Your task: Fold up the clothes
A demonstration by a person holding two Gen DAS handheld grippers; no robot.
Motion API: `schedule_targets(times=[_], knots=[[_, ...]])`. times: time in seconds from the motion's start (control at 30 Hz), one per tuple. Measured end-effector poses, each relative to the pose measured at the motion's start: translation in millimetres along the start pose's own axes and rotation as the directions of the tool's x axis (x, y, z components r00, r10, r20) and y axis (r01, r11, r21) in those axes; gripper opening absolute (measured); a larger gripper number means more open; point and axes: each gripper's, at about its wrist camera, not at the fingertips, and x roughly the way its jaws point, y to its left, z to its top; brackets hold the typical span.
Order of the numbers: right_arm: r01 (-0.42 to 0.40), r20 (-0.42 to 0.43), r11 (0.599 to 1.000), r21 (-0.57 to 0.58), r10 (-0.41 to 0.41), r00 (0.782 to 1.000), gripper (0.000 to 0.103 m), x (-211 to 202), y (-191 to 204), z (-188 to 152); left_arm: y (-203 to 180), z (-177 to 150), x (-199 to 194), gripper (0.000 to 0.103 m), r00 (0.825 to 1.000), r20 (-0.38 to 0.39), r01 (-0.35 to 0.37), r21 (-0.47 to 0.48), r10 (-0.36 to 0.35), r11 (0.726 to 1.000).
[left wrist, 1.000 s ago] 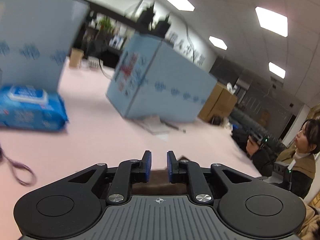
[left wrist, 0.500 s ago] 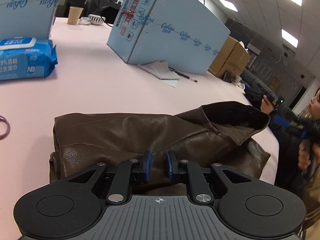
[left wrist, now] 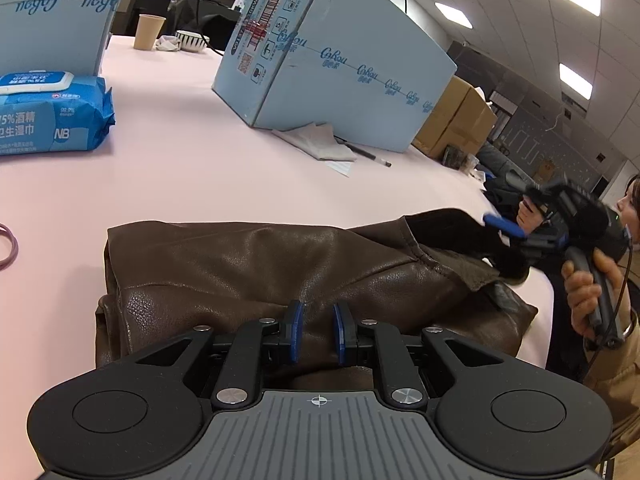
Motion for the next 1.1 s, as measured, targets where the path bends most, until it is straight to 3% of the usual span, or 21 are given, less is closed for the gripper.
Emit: schedule_targets(times=[0.2,0.3,0.43,0.53,0.6,0.67,0.7,0.73,0.87,0.97,1.0,1.1], knots=[[0.167,-0.096,0.966,-0.196,-0.188,0.977,0.052,-10,-3,-17,1,3,1,0.016,1.0,-0.01,0.004,-0.002,-0.004,1.0],[0.271,-0.083,0.878,-0.395,-0.327,0.941,0.043,-6,6,-24,-1,3,1,0.016,1.0,-0.013,-0.003,0.0,0.003,1.0],[0.284,-0.066,0.799,-0.53,-0.372,0.926,0.037,0,12,-27,-2,4,2,0.016,1.0,-0.013,-0.011,-0.008,0.011,1.0],[0.315,-0.004,0.681,-0.661,-0.423,0.906,0.037,9,22,-33,-2,3,2,0.016,1.0,-0.009,-0.015,-0.013,0.015,1.0],[0.338,0.053,0.565,-0.752,-0.46,0.887,0.037,20,28,-43,-2,3,2,0.016,1.0,-0.007,-0.012,-0.017,0.012,1.0],[0.353,0.102,0.475,-0.806,-0.477,0.873,0.037,31,31,-51,-3,2,3,0.016,1.0,-0.005,-0.013,-0.016,0.013,1.0],[0.352,0.109,0.459,-0.816,-0.475,0.873,0.04,35,32,-53,-4,1,2,0.016,1.0,-0.004,-0.018,-0.012,0.018,1.0],[0.342,0.092,0.479,-0.808,-0.47,0.878,0.044,34,31,-52,-5,1,2,0.016,1.0,-0.003,-0.019,-0.014,0.019,1.0],[0.263,-0.035,0.705,-0.659,-0.378,0.925,0.046,3,28,-30,-4,1,1,0.016,1.0,-0.003,-0.016,-0.013,0.016,1.0],[0.233,-0.055,0.856,-0.462,-0.29,0.955,0.053,-29,17,-6,-3,2,2,0.016,1.0,-0.005,-0.012,-0.011,0.012,1.0],[0.244,-0.049,0.894,-0.375,-0.282,0.958,0.054,-41,11,4,-3,2,2,0.016,1.0,-0.005,-0.01,-0.012,0.01,1.0],[0.271,-0.107,0.934,-0.234,-0.302,0.947,0.053,-46,-7,19,-1,2,2,0.016,1.0,-0.005,-0.004,-0.016,0.004,1.0]])
